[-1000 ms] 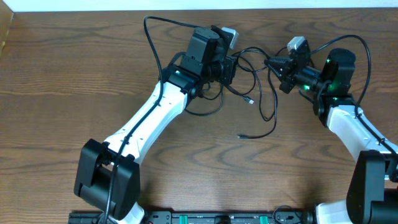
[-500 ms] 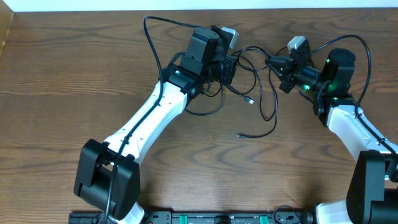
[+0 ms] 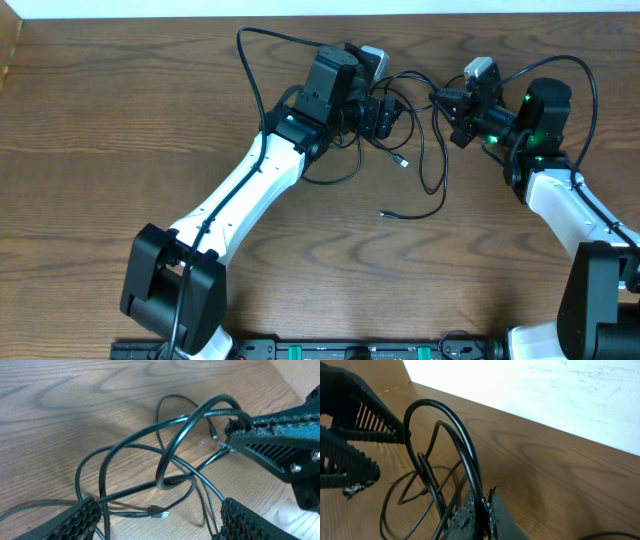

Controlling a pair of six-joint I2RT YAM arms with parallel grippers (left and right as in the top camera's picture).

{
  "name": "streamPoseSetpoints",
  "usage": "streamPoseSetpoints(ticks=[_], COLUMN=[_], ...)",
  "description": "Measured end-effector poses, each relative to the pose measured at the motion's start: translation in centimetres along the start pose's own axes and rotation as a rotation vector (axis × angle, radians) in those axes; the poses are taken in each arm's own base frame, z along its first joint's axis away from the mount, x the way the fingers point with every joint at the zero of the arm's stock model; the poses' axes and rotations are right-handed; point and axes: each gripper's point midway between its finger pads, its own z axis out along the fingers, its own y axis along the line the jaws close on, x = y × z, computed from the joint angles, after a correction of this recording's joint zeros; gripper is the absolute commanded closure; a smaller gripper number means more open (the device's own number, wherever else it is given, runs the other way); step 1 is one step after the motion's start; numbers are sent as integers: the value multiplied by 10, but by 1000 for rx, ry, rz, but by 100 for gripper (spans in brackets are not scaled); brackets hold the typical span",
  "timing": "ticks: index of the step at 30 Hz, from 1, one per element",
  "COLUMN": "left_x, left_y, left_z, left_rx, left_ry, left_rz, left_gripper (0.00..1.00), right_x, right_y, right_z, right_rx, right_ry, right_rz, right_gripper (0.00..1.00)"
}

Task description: Untangle cables

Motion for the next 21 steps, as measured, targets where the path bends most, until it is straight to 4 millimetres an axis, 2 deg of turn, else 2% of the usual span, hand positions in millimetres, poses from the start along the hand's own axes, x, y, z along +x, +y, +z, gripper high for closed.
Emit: streamPoseSetpoints(ticks=[2,5,12,13,21], left_x=[-4,-9,-14,-15,-17], left_y=[-1,-2,9,11,22], left_z=[0,0,-1,-1,-2], left_rx=[4,7,-60,-71,-145], left_ry=[-16,-37,-63,-65,-82], left_rz=[5,10,11,11,13], left_gripper=[22,36,85,87,88], right_x=[1,0,-2,-2,-4], right_y=[2,8,23,23,38], right_z=[0,0,-1,-1,-3], right_rx=[-9,-44,-129,-134,-217], right_ry=[2,-2,-12,-13,-23], right_rz=[3,3,3,3,2], right_gripper=[99,99,99,99,99])
